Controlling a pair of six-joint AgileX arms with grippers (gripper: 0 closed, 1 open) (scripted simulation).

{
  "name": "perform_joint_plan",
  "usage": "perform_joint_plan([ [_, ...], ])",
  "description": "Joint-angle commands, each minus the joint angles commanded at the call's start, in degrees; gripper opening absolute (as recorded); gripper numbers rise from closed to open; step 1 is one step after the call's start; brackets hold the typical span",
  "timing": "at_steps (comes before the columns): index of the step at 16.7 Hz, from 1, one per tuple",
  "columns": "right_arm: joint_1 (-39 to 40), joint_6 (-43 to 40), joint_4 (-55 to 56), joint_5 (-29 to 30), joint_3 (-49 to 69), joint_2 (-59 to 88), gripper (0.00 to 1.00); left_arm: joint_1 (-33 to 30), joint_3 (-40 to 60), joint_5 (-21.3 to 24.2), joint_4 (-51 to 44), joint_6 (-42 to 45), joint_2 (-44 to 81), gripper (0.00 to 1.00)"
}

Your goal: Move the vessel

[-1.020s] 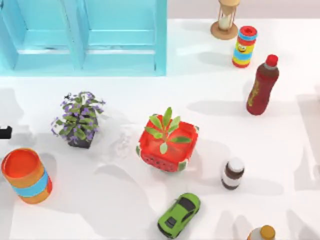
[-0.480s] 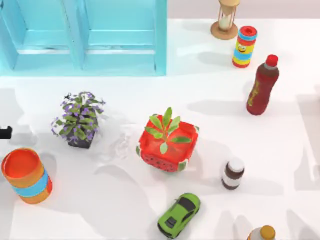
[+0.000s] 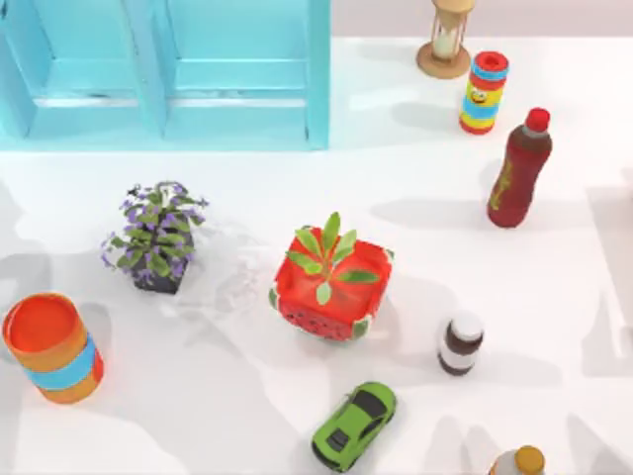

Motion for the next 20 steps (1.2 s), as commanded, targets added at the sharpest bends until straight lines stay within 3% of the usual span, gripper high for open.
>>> perform_joint_plan([
  [10,0.0,0.0,0.0,0.0,0.0,0.0,1.0,19.73,27.61,0.0,-17.5,19.77,9.79,0.0],
  [16,0.0,0.0,0.0,0.0,0.0,0.0,1.0,20.28,28.13,-0.03,-17.8,20.59,9.9,0.0],
  [20,0.0,0.0,0.0,0.0,0.0,0.0,1.0,20.38,23.97,0.09,-12.85,20.59,11.1,0.0],
])
